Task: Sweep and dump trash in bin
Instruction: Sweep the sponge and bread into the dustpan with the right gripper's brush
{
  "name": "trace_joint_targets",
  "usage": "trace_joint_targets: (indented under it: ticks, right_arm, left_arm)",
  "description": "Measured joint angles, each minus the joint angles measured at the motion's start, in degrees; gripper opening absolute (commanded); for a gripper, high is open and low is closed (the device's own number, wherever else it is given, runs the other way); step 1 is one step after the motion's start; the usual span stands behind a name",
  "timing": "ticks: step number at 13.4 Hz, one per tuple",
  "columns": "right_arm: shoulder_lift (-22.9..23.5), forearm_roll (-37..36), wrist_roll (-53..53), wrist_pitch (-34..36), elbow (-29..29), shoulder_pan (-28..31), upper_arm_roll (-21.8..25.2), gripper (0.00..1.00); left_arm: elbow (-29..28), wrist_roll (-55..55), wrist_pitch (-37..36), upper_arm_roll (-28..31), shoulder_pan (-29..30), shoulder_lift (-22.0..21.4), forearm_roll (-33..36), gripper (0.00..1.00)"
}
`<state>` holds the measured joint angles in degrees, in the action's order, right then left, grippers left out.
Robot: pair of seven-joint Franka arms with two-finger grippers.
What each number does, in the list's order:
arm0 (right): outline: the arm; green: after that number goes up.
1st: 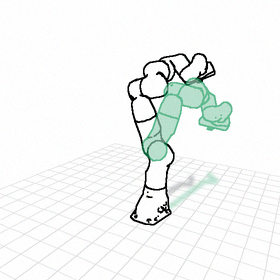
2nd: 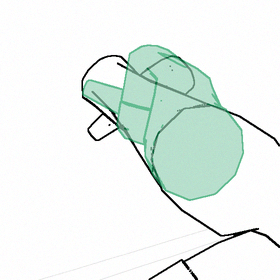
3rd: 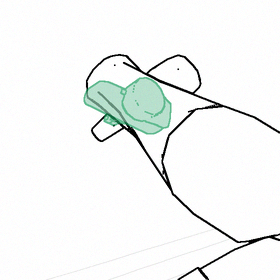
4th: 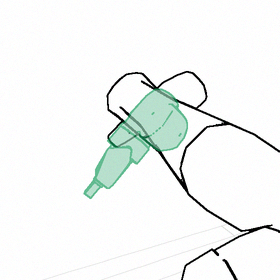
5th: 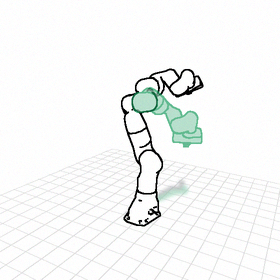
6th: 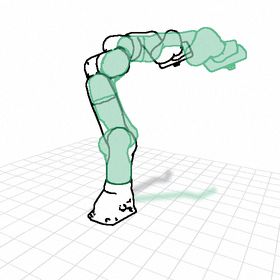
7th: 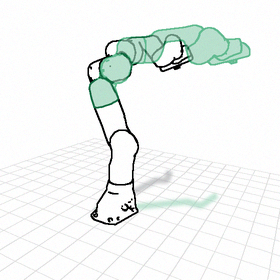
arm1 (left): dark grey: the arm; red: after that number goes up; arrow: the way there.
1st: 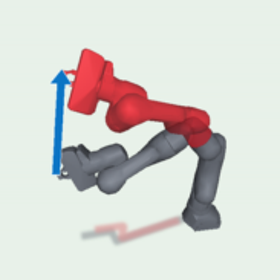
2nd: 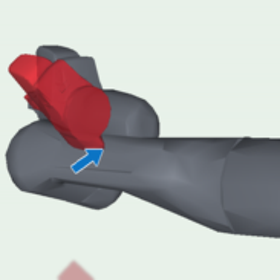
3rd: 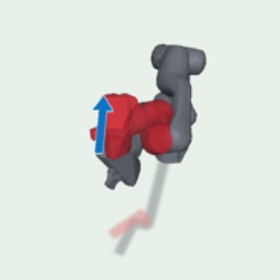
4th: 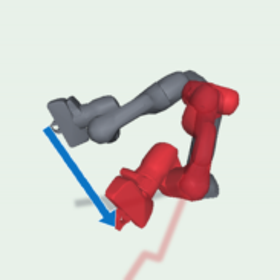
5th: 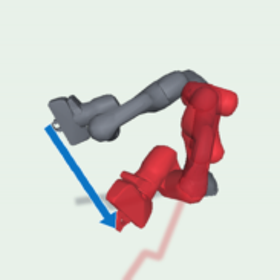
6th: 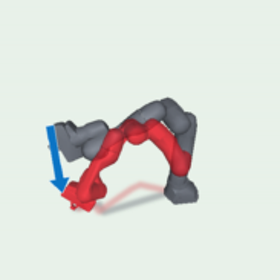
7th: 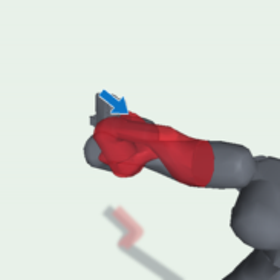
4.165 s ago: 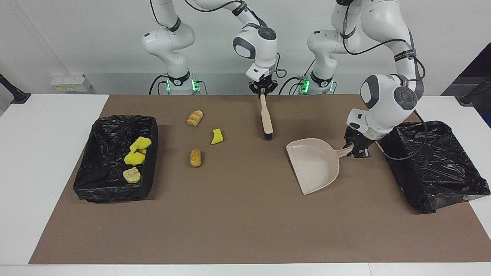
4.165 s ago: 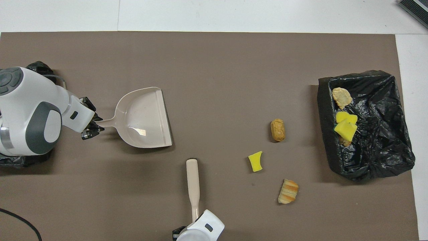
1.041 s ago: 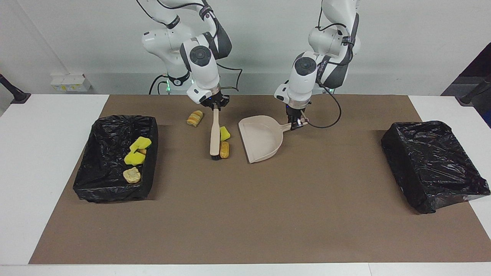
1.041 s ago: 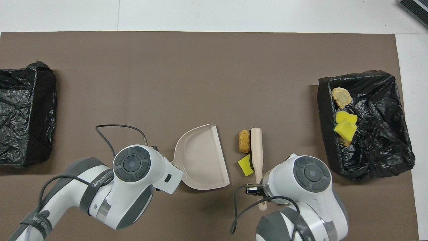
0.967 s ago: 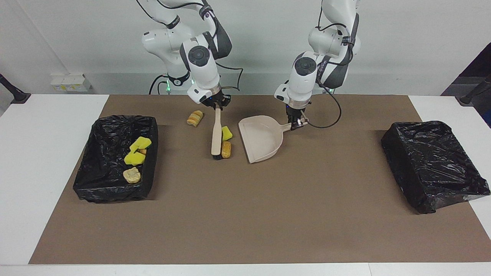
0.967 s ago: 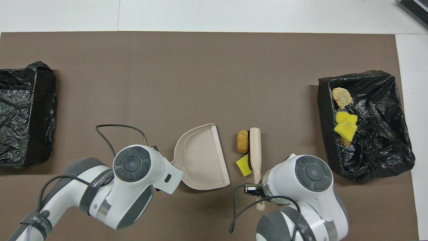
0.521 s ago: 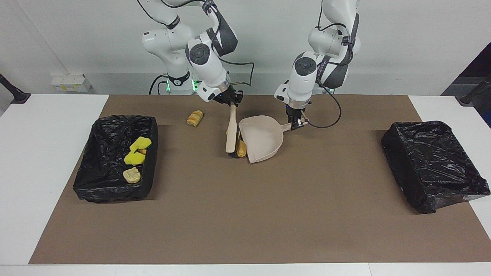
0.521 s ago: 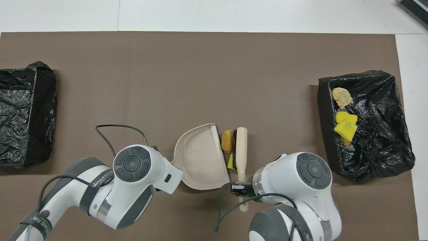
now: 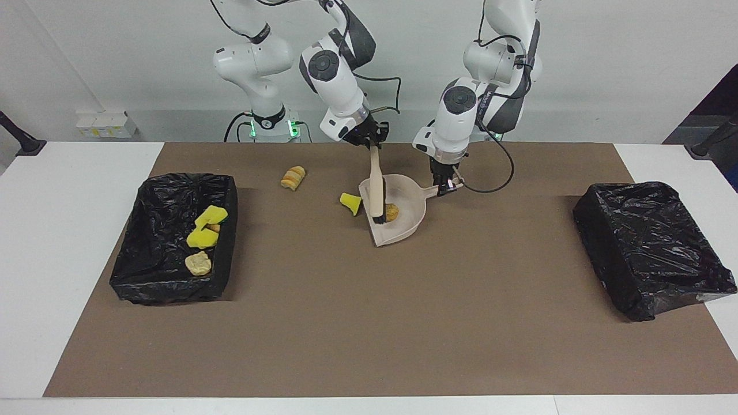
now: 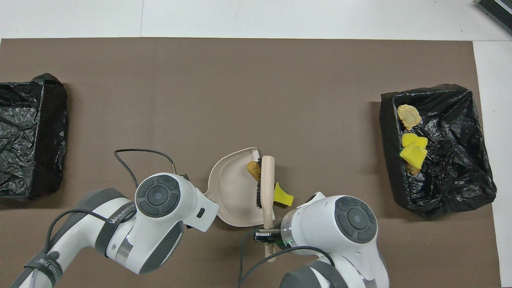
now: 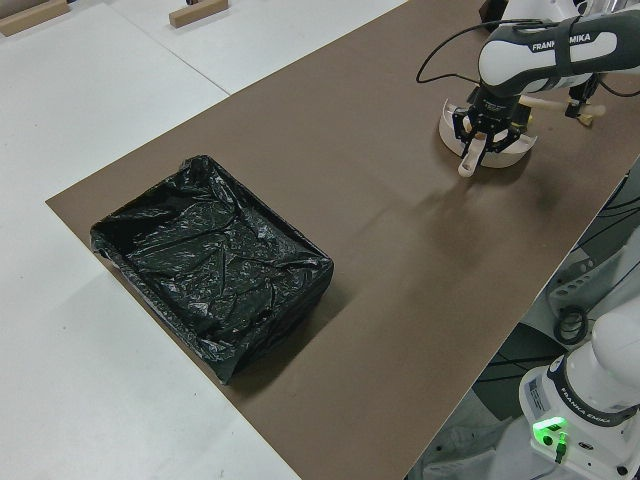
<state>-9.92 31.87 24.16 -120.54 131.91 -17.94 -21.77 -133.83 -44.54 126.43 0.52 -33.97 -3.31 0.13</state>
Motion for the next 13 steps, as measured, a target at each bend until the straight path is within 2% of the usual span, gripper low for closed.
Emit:
trace_joint_targets:
  ticks: [4,7,9,13]
  right_arm:
    - [-5.0,-0.1,-5.8,3.5,0.5,1.0,2.8,0.00]
    - [-10.9,-0.8,-12.1,5.8,5.0,2.3,5.6,0.00]
    - [-13.0,-5.2,-15.4,6.0,8.1,3.1,5.9,0.00]
    - [-13.3,-15.3,-16.1,5.9,12.7,3.9,5.9,0.00]
  left_arm:
    - [0.0,0.0,0.3,0.3,0.3,0.1,0.0,0.00]
    - [0.6,-2.1,0.2,0.3,0.5,0.4,0.5,0.00]
    - [1.5,-3.9,-0.4,0.3,0.4,0.6,3.6,0.00]
    - [2.4,-6.1,-1.3,-0.1,0.1,0.9,7.7,0.00]
